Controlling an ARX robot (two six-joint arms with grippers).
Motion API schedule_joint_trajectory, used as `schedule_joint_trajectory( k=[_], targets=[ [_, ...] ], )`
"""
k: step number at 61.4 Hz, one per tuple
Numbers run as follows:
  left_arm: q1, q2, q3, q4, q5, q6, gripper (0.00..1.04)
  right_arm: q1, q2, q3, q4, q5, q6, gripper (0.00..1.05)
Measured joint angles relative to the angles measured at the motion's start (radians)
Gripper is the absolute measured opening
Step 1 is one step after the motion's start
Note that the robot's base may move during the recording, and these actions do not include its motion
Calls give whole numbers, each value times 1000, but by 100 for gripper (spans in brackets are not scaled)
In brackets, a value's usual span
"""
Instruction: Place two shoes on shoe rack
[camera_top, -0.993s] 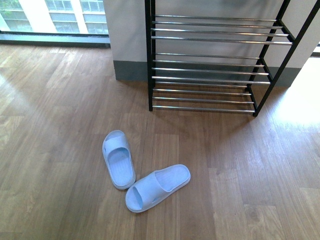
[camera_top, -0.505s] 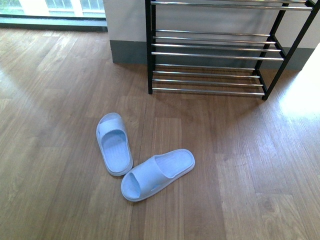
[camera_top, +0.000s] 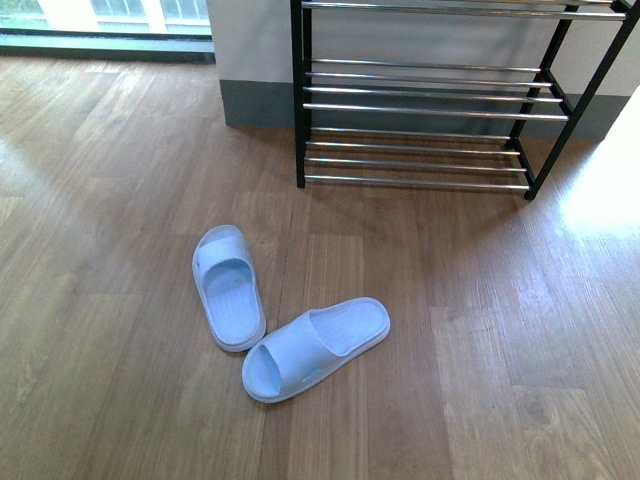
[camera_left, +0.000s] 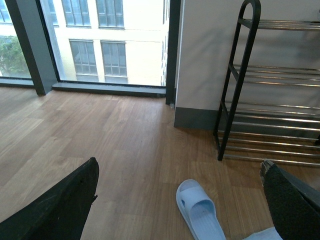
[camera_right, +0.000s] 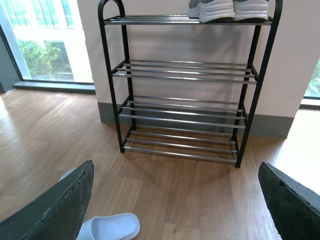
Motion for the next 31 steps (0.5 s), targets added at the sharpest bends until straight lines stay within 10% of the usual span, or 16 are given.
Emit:
schedule_joint_trajectory(
  k=[18,31],
  targets=[
    [0,0,0,0,0,0,95,34,90,6,-8,148,49,95],
    [0,0,0,0,0,0,95,106,689,103,345,100,64,95]
  ],
)
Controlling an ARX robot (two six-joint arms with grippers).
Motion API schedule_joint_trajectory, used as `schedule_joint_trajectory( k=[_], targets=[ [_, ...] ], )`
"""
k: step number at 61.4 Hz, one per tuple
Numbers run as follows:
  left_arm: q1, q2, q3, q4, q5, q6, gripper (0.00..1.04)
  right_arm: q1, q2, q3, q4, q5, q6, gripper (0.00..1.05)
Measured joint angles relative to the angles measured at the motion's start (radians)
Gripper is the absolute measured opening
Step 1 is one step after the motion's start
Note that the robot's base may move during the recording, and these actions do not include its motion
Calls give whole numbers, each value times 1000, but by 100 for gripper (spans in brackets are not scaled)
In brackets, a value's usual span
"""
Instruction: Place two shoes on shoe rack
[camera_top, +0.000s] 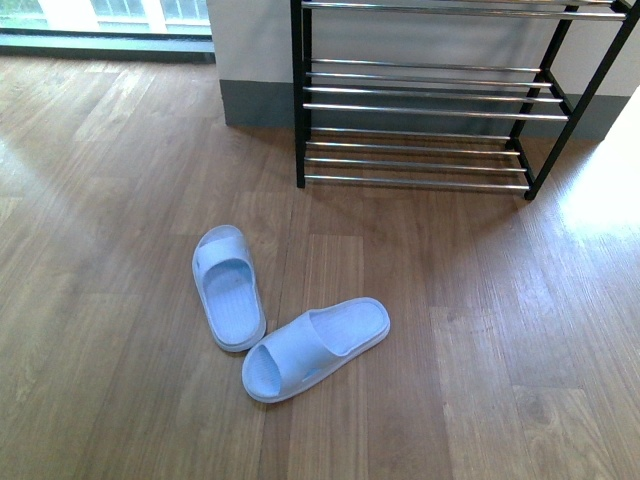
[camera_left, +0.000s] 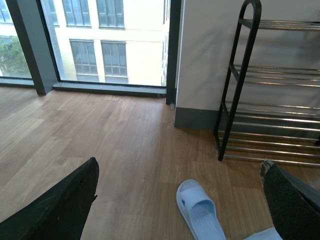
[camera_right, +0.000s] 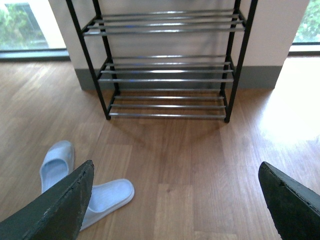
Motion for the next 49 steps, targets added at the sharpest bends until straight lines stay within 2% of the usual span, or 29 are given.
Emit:
schedule_joint_trajectory(
  k=[4,12,18,24,37,49],
  targets=[
    [0,0,0,0,0,0,95,32,234,62,141,-18,-32,95],
    [0,0,0,0,0,0,95,86,641,192,313,-62,-109,95],
    [0,0,0,0,0,0,95,130,998,328,470,-102,-232,95],
    [0,0,0,0,0,0,95,147,1241,443,554,-135,-348,95],
    [0,0,0,0,0,0,95,168,1712,696,627,-227,-601,95],
    [0,0,0,0,0,0,95,190,1985,904,589,-275,-692,95]
  ],
)
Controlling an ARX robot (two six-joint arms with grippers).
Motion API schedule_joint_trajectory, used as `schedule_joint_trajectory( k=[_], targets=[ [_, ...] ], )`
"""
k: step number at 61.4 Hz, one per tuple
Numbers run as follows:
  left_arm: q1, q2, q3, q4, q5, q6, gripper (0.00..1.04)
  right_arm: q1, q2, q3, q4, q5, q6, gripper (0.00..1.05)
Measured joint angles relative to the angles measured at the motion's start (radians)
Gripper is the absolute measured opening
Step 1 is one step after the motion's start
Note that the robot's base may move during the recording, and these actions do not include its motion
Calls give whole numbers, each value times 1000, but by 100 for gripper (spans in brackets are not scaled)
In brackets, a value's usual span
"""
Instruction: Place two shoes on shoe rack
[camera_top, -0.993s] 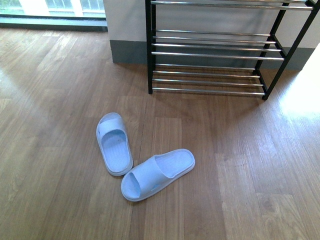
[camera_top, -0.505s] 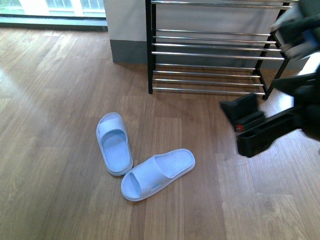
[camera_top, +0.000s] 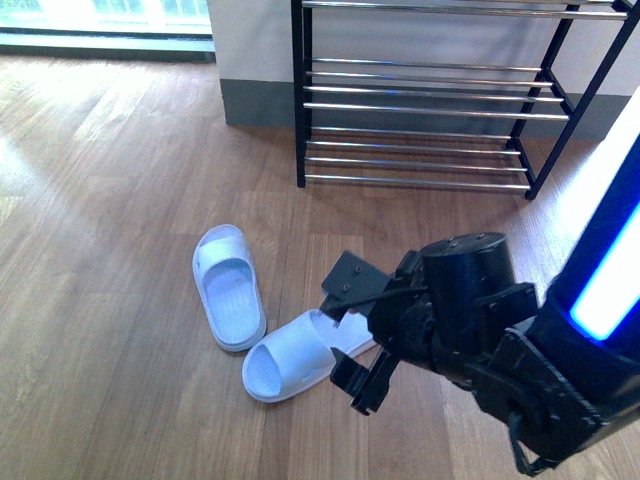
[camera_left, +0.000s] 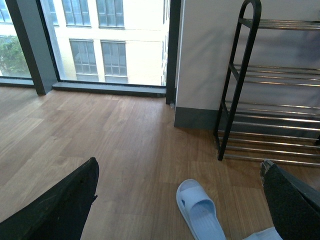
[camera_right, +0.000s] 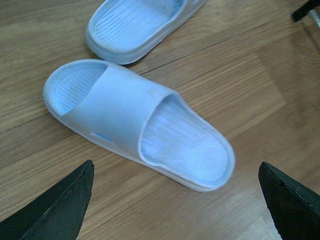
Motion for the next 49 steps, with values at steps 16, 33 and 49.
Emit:
schedule_joint_trajectory(
  k=[16,33,49],
  targets=[
    [0,0,0,0,0,0,95,-2,219,230,-100,-65,-31,95],
    [0,0,0,0,0,0,95,-6,305,340,-130,-104,-32,95],
    [0,0,0,0,0,0,95,2,353,414,-159,-104,-16,91]
  ],
)
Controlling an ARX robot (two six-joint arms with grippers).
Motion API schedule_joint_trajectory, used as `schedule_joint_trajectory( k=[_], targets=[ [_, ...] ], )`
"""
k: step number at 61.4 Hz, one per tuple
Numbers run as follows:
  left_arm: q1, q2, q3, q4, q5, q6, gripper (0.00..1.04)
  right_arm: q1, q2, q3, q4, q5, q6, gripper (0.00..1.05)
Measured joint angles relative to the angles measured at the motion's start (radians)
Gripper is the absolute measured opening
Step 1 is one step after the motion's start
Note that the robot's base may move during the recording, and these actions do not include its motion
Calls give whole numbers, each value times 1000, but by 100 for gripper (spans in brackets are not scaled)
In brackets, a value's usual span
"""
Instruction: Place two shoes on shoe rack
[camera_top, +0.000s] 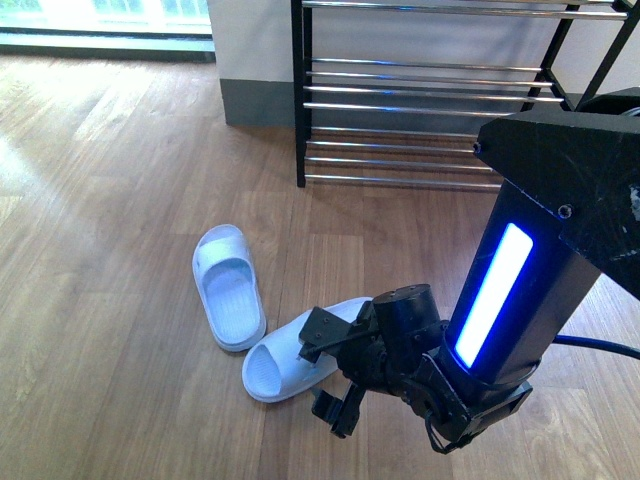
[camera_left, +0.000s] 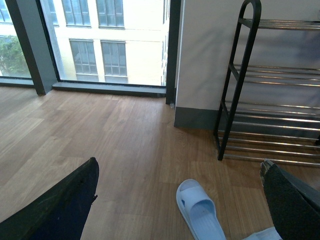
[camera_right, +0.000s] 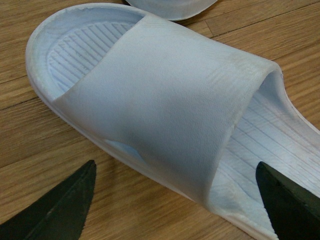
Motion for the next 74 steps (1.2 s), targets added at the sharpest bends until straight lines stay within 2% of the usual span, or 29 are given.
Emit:
schedule_joint_trajectory(
  k=[13,17,22,33,44,53,65,74],
  targets=[
    [0,0,0,0,0,0,95,5,8,24,-15,-1,13,58],
    [0,0,0,0,0,0,95,5,8,23,-15,-6,19,41],
    [0,0,0,0,0,0,95,5,7,14,-15,-13,20,27],
    [0,0,0,0,0,0,95,4,-15,-35,9,-24,58,1],
    [0,0,0,0,0,0,95,-17,-137,-193,121,17,188,2],
    [0,0,0,0,0,0,95,-89,-342,-375,204,139,364,2],
    [0,0,0,0,0,0,95,-187,-636,-636,198,288,550,2],
    [0,0,0,0,0,0,95,-255,-902,-830,136,340,639,2]
  ],
)
